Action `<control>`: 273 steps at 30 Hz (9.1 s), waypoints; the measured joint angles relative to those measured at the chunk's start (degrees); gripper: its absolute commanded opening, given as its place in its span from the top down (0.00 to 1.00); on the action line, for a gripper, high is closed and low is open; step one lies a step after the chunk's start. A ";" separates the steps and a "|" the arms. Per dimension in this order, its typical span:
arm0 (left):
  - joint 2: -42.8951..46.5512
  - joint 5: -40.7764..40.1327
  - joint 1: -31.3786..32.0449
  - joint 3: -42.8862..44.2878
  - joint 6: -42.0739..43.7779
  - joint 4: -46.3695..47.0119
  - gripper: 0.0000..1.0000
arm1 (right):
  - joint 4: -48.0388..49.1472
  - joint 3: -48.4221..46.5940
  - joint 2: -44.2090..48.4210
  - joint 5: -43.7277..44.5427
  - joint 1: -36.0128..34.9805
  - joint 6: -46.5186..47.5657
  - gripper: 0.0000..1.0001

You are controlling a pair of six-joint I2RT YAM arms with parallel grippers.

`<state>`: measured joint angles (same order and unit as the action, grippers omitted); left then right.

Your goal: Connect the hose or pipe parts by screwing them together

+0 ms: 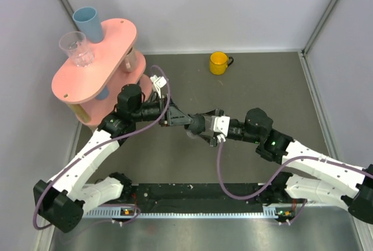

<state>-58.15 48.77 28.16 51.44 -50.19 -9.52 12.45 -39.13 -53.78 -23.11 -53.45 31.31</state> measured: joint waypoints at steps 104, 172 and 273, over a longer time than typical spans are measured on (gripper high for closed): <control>2.43 -6.36 12.35 -6.23 106.73 -2.43 0.24 | -21.31 -12.46 -12.17 -16.28 8.98 -21.40 1.00; -0.72 -19.34 12.41 8.33 -2.01 -3.91 0.54 | -18.03 -9.25 1.55 -8.85 9.33 -9.84 1.00; 2.73 -5.27 7.13 -3.02 4.17 15.98 0.10 | -21.88 -12.33 1.95 -15.61 9.79 -13.88 1.00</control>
<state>-55.42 43.51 35.29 48.42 -46.02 6.46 -9.43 -51.46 -51.83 -38.72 -43.66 17.43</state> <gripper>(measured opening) 0.914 0.616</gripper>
